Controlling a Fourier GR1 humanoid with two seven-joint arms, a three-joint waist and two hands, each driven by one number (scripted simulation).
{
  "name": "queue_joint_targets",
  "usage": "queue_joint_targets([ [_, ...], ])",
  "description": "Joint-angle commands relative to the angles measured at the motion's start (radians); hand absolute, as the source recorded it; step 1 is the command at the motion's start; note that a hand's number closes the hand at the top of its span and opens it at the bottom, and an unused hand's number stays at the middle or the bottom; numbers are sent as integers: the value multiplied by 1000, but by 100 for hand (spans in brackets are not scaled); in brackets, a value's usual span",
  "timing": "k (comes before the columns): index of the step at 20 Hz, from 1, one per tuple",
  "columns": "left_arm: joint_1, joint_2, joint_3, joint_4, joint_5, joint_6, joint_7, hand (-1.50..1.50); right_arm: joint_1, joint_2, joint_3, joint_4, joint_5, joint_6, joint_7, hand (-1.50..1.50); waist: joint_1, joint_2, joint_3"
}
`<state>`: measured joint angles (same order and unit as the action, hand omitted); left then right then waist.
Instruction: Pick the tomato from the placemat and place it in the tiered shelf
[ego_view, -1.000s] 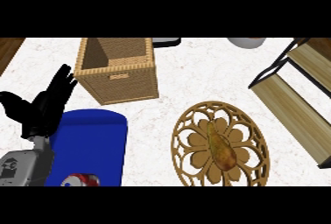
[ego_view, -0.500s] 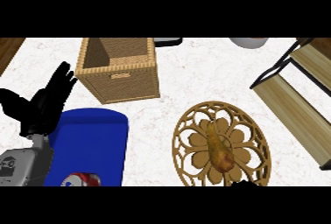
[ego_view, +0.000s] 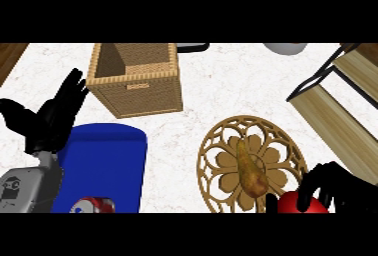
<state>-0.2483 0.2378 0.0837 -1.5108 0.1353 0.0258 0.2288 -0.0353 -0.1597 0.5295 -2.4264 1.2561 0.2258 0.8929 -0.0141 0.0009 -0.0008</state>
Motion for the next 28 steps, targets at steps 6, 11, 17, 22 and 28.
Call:
queue_joint_targets([
  [6,9,13,17,-5,5,-7,-5,0,-47,89,-318,-177,-275,91,-41,150,-4,0,5],
  [11,29,-6,5,-22,10,0,11,0,-71,113,-471,-145,-311,123,-117,150,-20,-7,8],
  [17,36,-14,5,13,-15,13,-32,0,-106,150,-663,-34,-399,129,-254,150,-33,-3,8],
  [22,24,7,26,-2,-3,9,-9,0,-128,100,-885,52,-546,195,-382,150,-39,-8,7],
  [28,63,-18,7,-29,-2,9,-6,0,-195,-110,-1246,278,-860,303,-505,150,-28,-11,4],
])
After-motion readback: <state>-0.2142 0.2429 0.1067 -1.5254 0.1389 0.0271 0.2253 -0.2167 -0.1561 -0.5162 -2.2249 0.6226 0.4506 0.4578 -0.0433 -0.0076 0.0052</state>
